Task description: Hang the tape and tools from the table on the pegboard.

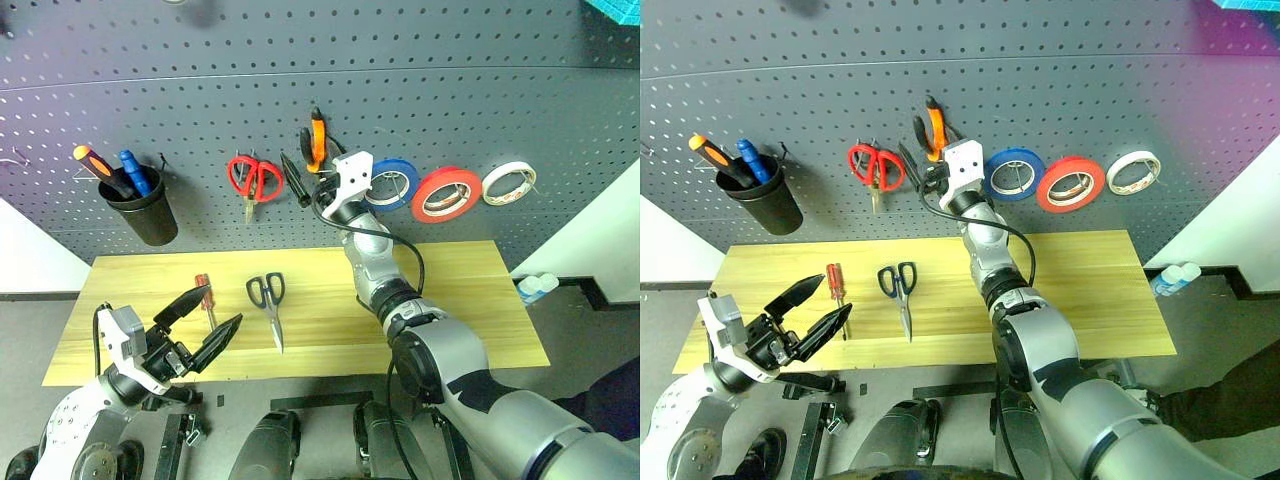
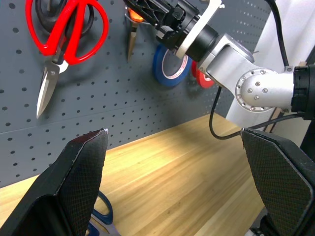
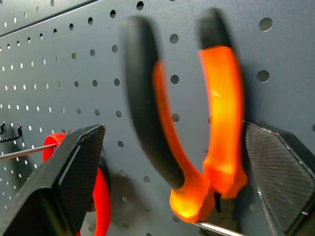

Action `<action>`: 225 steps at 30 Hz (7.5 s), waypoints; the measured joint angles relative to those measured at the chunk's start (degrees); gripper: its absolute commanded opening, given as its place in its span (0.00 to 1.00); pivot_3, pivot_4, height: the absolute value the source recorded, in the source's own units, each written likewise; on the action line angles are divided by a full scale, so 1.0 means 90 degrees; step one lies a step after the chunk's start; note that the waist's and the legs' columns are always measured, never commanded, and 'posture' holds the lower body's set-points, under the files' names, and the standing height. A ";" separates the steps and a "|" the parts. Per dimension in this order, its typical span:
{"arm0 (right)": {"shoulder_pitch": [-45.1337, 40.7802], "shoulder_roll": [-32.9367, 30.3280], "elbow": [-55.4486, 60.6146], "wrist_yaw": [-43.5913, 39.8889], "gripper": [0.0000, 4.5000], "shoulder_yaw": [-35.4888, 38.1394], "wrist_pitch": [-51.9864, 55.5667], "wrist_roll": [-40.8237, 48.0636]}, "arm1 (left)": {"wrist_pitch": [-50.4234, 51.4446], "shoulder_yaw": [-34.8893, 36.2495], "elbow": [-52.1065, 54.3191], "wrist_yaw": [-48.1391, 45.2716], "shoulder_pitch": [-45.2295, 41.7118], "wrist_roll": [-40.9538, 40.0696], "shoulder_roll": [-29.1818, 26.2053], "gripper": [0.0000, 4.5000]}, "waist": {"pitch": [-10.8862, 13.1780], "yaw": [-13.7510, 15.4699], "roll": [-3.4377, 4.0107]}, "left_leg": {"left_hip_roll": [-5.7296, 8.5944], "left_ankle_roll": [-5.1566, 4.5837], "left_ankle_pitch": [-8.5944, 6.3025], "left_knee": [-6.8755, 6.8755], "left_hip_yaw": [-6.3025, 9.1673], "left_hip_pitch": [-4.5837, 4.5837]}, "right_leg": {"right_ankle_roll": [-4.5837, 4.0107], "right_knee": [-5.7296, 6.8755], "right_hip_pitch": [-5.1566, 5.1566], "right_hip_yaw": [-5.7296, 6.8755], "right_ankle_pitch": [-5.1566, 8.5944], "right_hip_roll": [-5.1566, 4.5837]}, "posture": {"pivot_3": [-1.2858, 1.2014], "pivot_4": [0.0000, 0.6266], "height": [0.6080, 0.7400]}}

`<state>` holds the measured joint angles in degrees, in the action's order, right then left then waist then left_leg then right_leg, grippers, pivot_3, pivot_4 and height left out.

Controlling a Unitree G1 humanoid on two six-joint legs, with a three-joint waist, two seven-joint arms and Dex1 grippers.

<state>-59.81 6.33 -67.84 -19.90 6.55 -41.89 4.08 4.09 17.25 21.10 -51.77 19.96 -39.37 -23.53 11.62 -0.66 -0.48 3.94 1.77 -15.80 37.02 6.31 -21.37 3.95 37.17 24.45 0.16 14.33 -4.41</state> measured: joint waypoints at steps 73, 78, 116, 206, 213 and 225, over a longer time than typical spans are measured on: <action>0.6035 -0.3642 0.9709 -0.3164 0.99 -0.0923 0.6423 0.3267 | 0.5440 -0.2060 -0.0517 0.5471 -0.2752 0.3074 0.1447 1.00 | 0.0482 -0.0010 -0.0091 | 0.0004 -0.0021 -0.0015 -0.0080 0.0002 -0.0049 | 0.0059 -0.0118 0.0017 0.0017 -0.0007 -0.0022 | 0.49 0.50 1.00; 0.5967 -0.3618 0.9744 -0.3067 0.99 -0.0914 0.6489 0.3271 | 0.5827 -0.2123 -0.0947 0.5939 -0.3405 0.3344 0.1906 1.00 | 0.0524 -0.0024 -0.0111 | 0.0006 -0.0023 -0.0017 -0.0052 0.0003 -0.0075 | 0.0073 -0.0117 0.0026 0.0019 -0.0015 -0.0021 | 0.48 0.51 1.00; 0.5634 -0.3379 0.9768 -0.2581 1.00 -0.0870 0.6550 0.3185 | 0.6555 -0.1376 -0.2460 0.6389 -0.4510 0.3767 0.2834 0.20 | 0.0552 -0.0051 -0.0081 | 0.0019 -0.0039 -0.0027 0.0016 0.0002 -0.0106 | 0.0104 -0.0110 0.0030 0.0019 -0.0034 -0.0029 | 0.47 0.54 1.00; 0.6011 -0.4304 0.8648 -0.4181 1.00 -0.0799 0.5633 0.2366 | 0.5748 -0.2577 -0.2207 0.4666 -0.4130 0.3797 0.1511 0.91 | 0.0590 -0.0054 -0.0077 | 0.0019 -0.0042 -0.0030 0.0018 -0.0001 -0.0118 | 0.0106 -0.0115 0.0038 0.0018 -0.0036 -0.0035 | 0.47 0.51 1.00; 0.6008 -0.4312 0.8648 -0.4149 1.00 -0.0798 0.5695 0.2385 | 0.5870 -0.2577 -0.2205 0.4644 -0.4135 0.3820 0.1413 0.50 | 0.0590 -0.0055 -0.0076 | 0.0018 -0.0042 -0.0030 0.0018 -0.0001 -0.0117 | 0.0105 -0.0113 0.0038 0.0018 -0.0036 -0.0034 | 0.47 0.52 1.00; 0.6032 -0.4311 0.8621 -0.4165 1.00 -0.0798 0.5611 0.2374 | 0.6066 -0.2313 -0.2195 0.4690 -0.4152 0.3771 0.1586 0.11 | 0.0590 -0.0052 -0.0076 | 0.0019 -0.0042 -0.0030 0.0019 -0.0001 -0.0115 | 0.0105 -0.0112 0.0037 0.0018 -0.0036 -0.0035 | 0.47 0.52 1.00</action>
<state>-5.53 -32.47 9.75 -57.39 -0.63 8.62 25.45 58.68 -3.56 1.34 -9.56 -17.41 -5.43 -9.26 16.93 -1.13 -1.16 4.10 1.39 -16.07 37.19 6.30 -22.41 4.90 36.17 24.78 0.32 14.00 -4.72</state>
